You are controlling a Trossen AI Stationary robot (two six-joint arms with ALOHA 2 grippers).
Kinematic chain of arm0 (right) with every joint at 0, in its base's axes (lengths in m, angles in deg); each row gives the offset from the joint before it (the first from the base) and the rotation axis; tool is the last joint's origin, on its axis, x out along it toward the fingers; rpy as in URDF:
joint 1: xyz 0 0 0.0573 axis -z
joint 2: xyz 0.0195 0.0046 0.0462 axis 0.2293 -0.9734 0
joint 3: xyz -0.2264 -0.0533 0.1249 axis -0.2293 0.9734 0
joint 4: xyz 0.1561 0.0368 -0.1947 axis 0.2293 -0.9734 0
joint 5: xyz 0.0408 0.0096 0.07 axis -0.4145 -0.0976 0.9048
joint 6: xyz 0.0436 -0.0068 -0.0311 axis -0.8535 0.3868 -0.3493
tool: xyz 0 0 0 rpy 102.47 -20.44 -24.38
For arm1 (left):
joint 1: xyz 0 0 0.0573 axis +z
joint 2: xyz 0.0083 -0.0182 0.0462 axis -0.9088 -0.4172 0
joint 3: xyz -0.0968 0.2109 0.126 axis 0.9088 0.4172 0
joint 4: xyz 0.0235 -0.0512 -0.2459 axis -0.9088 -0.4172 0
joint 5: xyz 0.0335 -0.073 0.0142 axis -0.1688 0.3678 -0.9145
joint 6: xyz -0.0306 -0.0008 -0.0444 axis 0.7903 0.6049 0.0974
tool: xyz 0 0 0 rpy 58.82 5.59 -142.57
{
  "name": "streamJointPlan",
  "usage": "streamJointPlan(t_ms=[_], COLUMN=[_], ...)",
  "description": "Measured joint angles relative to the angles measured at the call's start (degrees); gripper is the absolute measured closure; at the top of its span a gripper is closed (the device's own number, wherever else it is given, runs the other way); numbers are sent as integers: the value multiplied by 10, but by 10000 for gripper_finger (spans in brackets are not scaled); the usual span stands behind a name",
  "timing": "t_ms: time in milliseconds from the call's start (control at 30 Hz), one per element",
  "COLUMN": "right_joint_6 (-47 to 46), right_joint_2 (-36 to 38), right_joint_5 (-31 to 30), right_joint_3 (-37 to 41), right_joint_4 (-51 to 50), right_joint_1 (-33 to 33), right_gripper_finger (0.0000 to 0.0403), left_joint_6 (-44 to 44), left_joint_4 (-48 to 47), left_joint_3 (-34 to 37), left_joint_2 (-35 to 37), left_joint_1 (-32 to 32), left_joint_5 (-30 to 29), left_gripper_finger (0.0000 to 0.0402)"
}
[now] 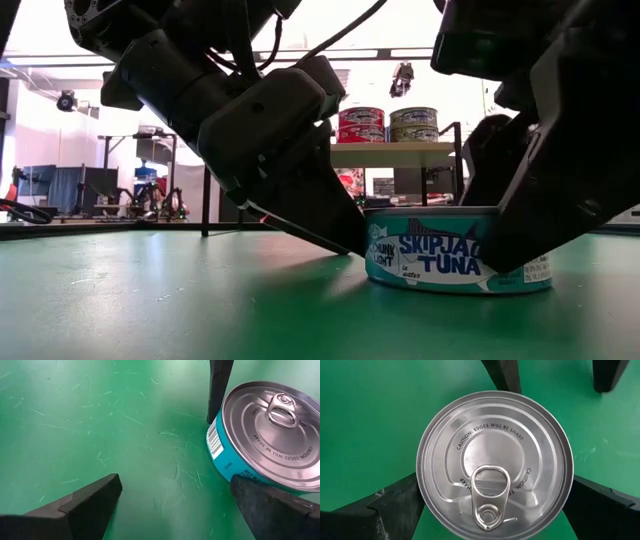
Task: Stack canned seafood by type on shelf
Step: Stack the green blue tuna can on top of the green blue tuna can on the shelf
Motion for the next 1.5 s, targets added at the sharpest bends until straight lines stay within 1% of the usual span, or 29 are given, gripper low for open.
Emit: streamJointPlan(t_ms=[67,200,367,533,600,700,833,900,1067,1167,1233,1333,1433,1500], right_joint_6=[15,14,14,-1,-10,-20,-19,-15,0,11,28,59,95,127], right_joint_2=[0,0,0,1,4,9,27,33,33,33,32,32,32,32], right_joint_5=[-2,2,1,14,28,41,51,59,72,89,91,89,94,104], right_joint_3=[1,3,3,3,0,-24,-72,-101,-189,-250,-285,-331,-370,-392], right_joint_4=[2,3,1,-3,-10,-52,-128,-175,-279,-342,-370,-398,-433,-437], right_joint_1=[1,3,4,13,16,18,21,21,29,41,51,74,106,133], right_gripper_finger=[2,3,30,33,33,33,33,33,33,33,33,33,33,33], left_joint_6=[0,-1,2,1,0,1,-10,-23,-41,-47,-55,-64,-81,-95], left_joint_4=[-1,-5,0,-1,-12,-59,-119,-167,-337,-404,-431,-446,-446,-447], left_joint_3=[-3,-7,-5,-4,-4,-4,3,5,8,8,8,9,9,9], left_joint_2=[0,0,0,0,4,27,95,141,279,372,425,495,549,577], left_joint_1=[0,0,0,0,1,1,-4,-5,-4,-4,-3,4,19,36], left_joint_5=[0,-3,-14,-29,-30,-34,-44,-50,-124,-160,-174,-175,-160,-145], left_gripper_finger=[29,29,29,29,29,31,40,44,51,52,52,52,52,52])
